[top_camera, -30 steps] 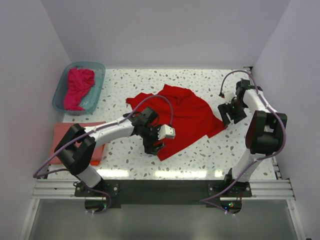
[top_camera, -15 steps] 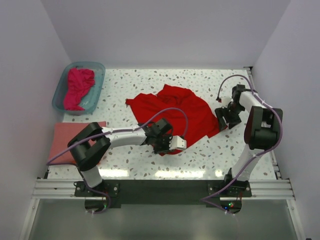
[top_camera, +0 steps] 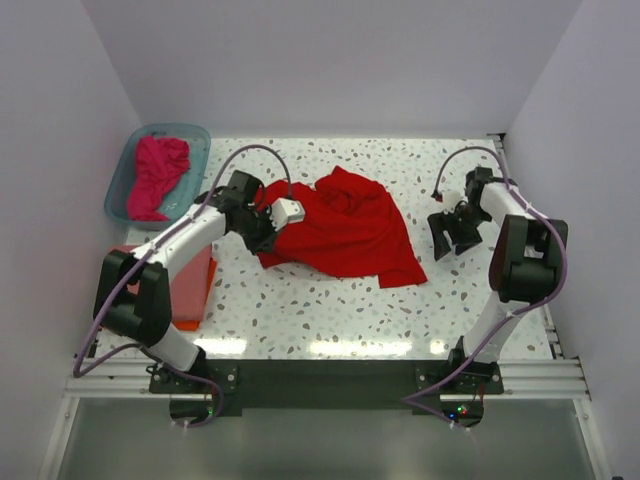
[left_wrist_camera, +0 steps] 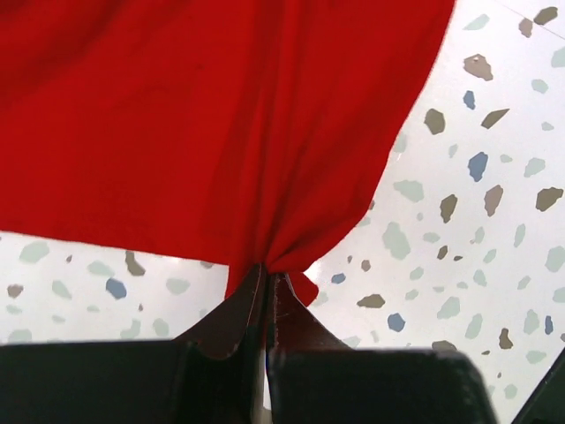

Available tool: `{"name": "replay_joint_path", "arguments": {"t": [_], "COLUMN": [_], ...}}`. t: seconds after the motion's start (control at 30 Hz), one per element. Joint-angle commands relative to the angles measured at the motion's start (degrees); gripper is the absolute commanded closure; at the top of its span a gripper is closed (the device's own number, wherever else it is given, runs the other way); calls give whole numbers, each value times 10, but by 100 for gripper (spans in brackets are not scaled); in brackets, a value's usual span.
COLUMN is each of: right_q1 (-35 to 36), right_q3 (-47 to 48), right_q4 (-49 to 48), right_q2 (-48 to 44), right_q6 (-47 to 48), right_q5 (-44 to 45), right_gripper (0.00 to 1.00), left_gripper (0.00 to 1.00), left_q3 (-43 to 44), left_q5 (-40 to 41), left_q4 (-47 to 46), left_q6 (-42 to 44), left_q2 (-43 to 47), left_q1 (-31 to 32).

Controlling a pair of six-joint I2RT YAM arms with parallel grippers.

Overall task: Fold and stack the t-shirts
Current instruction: Flatten the tshirt out

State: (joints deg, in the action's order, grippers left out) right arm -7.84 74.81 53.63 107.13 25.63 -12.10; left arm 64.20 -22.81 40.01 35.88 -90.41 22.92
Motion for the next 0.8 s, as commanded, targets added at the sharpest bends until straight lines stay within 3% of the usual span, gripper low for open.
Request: {"name": "replay_joint_path", "arguments": {"t": [0.0,0.27,0.4,0.6,0.63,0.7,0.73,0.77], "right_q1": [1,52,119,136,136,136,136,135], "right_q3": [10,-53,-94,-100,-98,-78,-65,-51], "right_q4": [16,41,19,-24,-26,-21,-15,-2], "right_q2": [-46,-86,-90,-48,-42,-28,-25,-26], "right_q6": [18,-2,-18,-44,-45,-47,-46,-39], "right_q5": [-64,-133,-125,-61,-59,-64,-61,-55], "right_gripper": [28,31,30,38,42,70,95,100], "left_gripper": [100,100,100,100,100,100,100,100], "left_q3": [26,83,122,176,181,190,193,197], "left_q5": [-48,-87,-99,-102,-101,-103,-103,-103], "left_q4": [63,80,86,104,106,106,102,100], "left_q6": [10,-29,-38,-45,-45,-49,-51,-53], "left_q2": [-13,-69,-73,-84,-86,-89,-91,-92], "left_q1": [-56,-63,-69,-81,-82,-90,-93,-98]}}
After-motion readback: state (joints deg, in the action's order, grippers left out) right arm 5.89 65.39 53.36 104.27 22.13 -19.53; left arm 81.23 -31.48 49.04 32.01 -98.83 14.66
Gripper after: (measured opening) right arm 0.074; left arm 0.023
